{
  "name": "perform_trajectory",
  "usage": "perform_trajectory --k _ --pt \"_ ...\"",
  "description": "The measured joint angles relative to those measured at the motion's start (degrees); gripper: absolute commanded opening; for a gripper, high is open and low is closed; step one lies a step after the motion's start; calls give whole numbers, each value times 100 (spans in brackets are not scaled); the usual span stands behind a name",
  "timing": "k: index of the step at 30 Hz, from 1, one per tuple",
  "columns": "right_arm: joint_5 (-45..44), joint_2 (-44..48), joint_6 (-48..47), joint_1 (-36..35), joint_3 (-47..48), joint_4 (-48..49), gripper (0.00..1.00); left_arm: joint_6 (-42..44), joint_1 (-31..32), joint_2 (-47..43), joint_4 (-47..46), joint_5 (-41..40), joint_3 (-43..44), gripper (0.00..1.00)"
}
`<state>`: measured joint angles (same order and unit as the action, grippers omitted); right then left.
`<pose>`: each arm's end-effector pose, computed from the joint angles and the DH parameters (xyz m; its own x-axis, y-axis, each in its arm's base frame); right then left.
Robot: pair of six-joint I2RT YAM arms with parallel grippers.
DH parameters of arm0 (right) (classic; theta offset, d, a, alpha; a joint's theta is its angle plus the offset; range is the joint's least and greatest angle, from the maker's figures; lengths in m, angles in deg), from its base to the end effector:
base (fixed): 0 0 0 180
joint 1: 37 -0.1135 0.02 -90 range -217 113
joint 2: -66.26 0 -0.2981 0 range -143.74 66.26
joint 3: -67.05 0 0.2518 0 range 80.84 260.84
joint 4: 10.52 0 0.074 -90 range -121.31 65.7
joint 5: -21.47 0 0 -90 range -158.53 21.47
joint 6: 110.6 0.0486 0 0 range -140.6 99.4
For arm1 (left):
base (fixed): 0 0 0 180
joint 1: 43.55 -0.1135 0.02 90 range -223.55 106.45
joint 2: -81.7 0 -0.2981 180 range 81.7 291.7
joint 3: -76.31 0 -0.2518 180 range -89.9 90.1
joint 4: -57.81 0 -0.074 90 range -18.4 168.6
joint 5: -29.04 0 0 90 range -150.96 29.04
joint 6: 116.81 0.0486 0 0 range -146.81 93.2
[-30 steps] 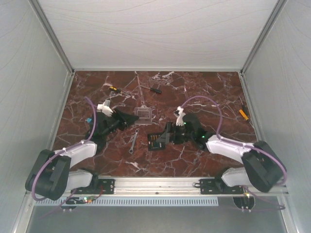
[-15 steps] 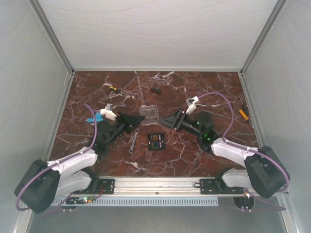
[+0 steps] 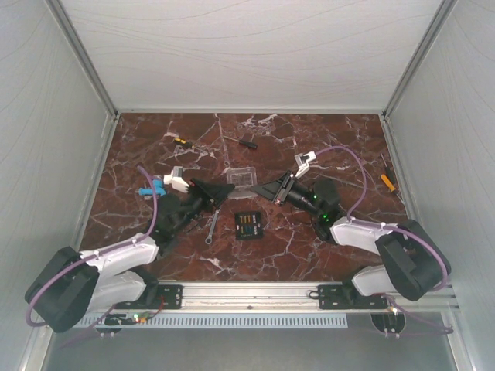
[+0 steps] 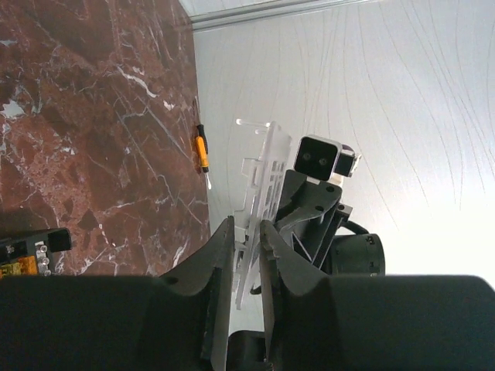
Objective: Snap on the fuse box
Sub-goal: Pick up the fuse box cover from the center of the board.
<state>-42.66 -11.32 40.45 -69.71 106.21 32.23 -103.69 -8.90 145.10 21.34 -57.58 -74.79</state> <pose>0.2162 0.1640 0.2570 -0.7151 0.4765 -0.5115 -0.4682 0.2170 0.8566 0.1765 -0.1254 0.2416 -0.5935 -0.7716 -0.2288 0.1674 0.1598 -0.9729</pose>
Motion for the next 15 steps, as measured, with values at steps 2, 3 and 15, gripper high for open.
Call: perform_trajectory --k 2,3,15 --pt "81 -57 50 28 2 57 0 11 0 24 -33 7 2 24" --pt "146 -81 74 68 4 83 0 20 0 39 -44 24 2 33" --pt "2105 -122 -1652 1038 1241 -2291 0 1115 -697 -376 1237 1014 210 61"
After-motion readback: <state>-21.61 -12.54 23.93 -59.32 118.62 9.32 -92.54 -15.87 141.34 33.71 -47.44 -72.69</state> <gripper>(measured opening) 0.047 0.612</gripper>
